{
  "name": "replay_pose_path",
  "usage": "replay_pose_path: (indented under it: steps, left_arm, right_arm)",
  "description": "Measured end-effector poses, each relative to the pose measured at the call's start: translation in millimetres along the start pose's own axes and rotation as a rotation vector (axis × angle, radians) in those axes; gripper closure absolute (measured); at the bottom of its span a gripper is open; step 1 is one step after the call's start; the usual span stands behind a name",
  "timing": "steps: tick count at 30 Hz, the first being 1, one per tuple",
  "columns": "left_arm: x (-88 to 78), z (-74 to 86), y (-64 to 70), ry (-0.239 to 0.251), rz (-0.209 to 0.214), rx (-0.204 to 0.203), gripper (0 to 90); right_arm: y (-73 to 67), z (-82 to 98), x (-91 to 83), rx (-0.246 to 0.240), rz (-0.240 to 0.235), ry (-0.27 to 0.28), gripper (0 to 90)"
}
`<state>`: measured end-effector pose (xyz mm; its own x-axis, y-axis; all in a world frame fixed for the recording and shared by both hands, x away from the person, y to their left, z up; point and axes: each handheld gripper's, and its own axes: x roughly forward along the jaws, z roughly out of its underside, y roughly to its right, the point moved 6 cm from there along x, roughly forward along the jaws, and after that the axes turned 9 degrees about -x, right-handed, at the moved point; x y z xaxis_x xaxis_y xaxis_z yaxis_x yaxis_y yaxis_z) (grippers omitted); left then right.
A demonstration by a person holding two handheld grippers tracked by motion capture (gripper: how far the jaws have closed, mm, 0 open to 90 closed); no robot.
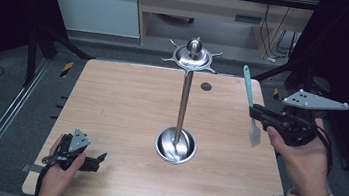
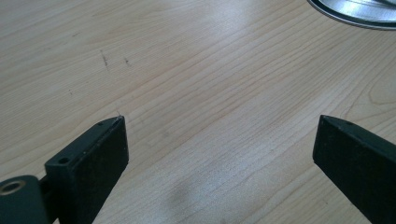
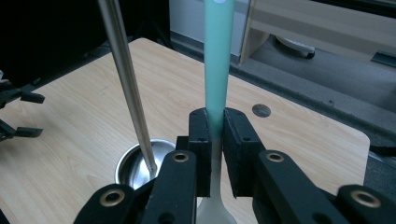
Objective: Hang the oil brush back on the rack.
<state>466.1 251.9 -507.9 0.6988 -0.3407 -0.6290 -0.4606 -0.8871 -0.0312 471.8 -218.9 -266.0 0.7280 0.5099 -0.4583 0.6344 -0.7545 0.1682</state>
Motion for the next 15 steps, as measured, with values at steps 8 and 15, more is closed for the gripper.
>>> replay_pose_path:
  steps: [8,15]
  left_arm:
    - [0.0,0.3,0.4,-0.007,0.001,0.005,3.1]
    - [0.0,0.1,-0.2,0.0,-0.001,0.0,3.1]
  right_arm:
    - [-7.1,-4.9,-2.5,-0.01,-0.008,0.021,82.0]
    - [-12.9,-8.1,-3.7,-0.022,-0.018,0.035,82.0]
